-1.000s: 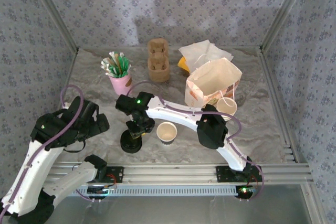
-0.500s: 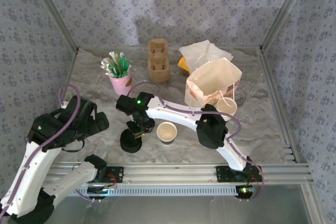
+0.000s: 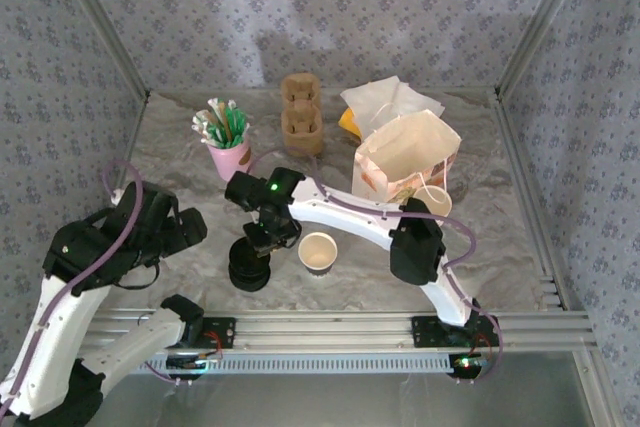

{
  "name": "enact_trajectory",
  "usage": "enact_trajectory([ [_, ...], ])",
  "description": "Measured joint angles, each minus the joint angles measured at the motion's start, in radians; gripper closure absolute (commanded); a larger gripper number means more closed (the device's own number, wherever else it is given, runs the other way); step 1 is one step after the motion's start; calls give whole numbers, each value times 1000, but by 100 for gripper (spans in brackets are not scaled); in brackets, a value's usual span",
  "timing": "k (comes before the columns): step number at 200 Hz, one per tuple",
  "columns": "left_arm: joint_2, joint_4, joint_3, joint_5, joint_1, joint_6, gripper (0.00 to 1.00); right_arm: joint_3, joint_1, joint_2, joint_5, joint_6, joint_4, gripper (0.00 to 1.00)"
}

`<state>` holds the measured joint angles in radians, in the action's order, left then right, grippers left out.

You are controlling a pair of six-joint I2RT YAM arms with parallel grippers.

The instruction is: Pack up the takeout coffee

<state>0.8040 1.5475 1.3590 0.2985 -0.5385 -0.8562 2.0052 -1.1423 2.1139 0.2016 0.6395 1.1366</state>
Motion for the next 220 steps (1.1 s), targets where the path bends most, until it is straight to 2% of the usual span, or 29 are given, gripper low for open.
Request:
enact_trajectory([
  [25,-19,-51,35,-31,0,41,0,0,11,-15,20,0,0,88],
  [48,-47,-151,78,-103,0,112,0,-19,30,-64,42,0,-3,88],
  [104,-63,-441,155,-289,0,292,0,-166,161,-362,174,13,-81,88],
  [163,-30,-680,143,-616,0,508,0,-427,325,-698,365,71,-278,88],
  [196,-68,-780,64,-791,0,618,0,-523,378,-790,433,79,-342,88],
  [220,-74,-799,40,-881,0,618,0,-561,392,-824,438,66,-385,89],
])
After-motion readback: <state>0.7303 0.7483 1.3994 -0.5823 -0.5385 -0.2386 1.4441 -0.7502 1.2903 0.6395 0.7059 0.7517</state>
